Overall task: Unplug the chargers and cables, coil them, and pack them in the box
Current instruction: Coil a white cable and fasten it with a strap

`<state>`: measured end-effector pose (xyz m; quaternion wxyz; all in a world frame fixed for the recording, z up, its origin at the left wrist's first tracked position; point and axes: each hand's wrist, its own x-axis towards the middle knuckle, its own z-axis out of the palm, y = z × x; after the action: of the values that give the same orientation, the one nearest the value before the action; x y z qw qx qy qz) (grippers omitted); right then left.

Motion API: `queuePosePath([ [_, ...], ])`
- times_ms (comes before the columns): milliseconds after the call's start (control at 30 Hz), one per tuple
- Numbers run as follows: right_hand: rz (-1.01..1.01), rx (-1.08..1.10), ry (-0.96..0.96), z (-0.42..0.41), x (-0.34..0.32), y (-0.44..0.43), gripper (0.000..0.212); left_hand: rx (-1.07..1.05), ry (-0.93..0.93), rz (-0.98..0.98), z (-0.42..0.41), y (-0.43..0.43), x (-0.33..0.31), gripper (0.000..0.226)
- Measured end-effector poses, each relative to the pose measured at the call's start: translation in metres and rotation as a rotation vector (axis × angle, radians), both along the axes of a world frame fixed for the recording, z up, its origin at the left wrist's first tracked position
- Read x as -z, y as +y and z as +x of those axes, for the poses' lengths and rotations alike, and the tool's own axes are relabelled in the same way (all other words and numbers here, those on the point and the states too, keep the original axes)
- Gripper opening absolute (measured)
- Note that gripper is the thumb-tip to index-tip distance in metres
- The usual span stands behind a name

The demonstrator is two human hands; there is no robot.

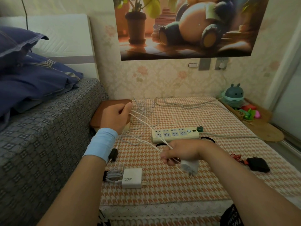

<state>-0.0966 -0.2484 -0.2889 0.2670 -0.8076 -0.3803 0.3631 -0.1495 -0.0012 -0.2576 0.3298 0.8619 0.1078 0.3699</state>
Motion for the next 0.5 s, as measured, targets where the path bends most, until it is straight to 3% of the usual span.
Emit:
queuePosePath([
  [133,-0.101,-0.013,-0.041,0.001,0.001,-0.002,0.038,0.006,0.063,0.099,0.001,0.006,0.004,0.06],
  [267,-0.027,0.019,0.107,0.003,-0.001,-0.008,0.038,-0.092,0.194,0.236,0.006,0.017,0.012,0.059],
  [367,-0.01,0.051,0.147,0.005,0.002,-0.01,0.038,-0.07,0.451,0.247,0.016,0.023,0.024,0.057],
  [433,-0.023,0.077,0.11,0.007,0.005,-0.011,0.038,-0.041,0.646,0.26,0.016,0.016,0.029,0.042],
  [500,-0.019,0.095,0.074,0.008,0.007,-0.01,0.039,-0.043,0.718,0.419,0.015,0.004,0.027,0.028],
])
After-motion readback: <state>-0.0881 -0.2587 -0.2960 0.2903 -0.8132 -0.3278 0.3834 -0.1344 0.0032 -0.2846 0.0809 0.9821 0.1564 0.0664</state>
